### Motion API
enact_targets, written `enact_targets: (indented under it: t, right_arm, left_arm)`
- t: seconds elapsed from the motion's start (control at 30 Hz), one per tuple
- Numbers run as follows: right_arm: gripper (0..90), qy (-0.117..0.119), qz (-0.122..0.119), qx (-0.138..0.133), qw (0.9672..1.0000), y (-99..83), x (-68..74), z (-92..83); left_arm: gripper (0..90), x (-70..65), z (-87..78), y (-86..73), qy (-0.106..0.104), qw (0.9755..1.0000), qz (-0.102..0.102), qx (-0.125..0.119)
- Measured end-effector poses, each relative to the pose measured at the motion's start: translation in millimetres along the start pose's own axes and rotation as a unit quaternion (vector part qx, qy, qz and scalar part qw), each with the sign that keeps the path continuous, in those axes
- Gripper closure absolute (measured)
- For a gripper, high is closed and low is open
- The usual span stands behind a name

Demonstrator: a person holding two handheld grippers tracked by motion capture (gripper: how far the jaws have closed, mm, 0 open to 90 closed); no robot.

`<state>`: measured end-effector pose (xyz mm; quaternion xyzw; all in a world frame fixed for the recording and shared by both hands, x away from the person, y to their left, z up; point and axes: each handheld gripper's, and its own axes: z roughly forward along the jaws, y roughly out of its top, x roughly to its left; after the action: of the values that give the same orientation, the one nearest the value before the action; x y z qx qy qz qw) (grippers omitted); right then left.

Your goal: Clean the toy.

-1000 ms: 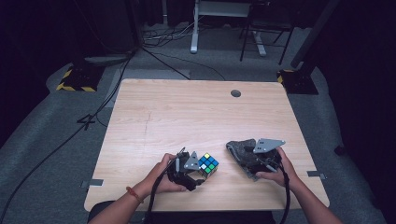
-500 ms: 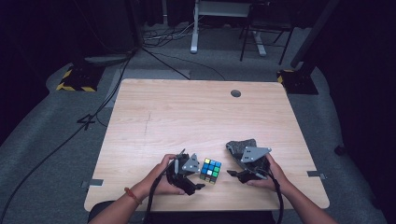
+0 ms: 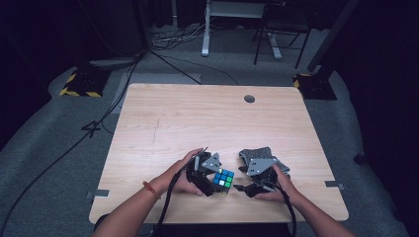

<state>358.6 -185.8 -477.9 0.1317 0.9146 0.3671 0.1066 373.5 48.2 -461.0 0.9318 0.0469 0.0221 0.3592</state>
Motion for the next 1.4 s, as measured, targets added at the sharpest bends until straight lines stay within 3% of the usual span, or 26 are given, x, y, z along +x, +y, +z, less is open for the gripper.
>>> enact_targets:
  t: [0.1, 0.3, 0.43, 0.67, 1.2, 1.4]
  right_arm:
    - [33.2, -0.002, -0.007, 0.003, 1.0000, 1.8, 1.6, 2.9]
    - [33.2, 0.000, -0.007, 0.008, 0.9999, 3.0, 3.2, 8.9]
    - [33.3, -0.005, -0.004, 0.005, 1.0000, 1.7, 3.2, 9.4]
    - [36.0, -0.022, 0.004, -0.022, 0.9995, 2.6, 0.6, 2.6]
    - [36.7, -0.038, -0.008, -0.031, 0.9988, 9.7, 1.4, 2.4]
    - [37.4, -0.035, -0.015, -0.045, 0.9982, 16.2, 4.3, 1.2]
  left_arm:
    - [16.1, 1.4, 6.2, 0.7, -0.012, 0.9998, 0.010, 0.010]
    - [20.7, 7.3, 9.8, 0.2, -0.025, 0.9996, 0.005, 0.009]
    - [22.6, 7.8, 9.3, -0.8, -0.023, 0.9995, 0.015, 0.014]
    - [30.2, 8.3, 4.0, -6.9, -0.017, 0.9997, 0.015, 0.014]
    - [29.5, 7.7, 2.3, -9.4, -0.015, 0.9998, 0.001, 0.012]
    - [23.9, 7.0, 3.6, -9.9, -0.006, 0.9994, 0.003, 0.033]
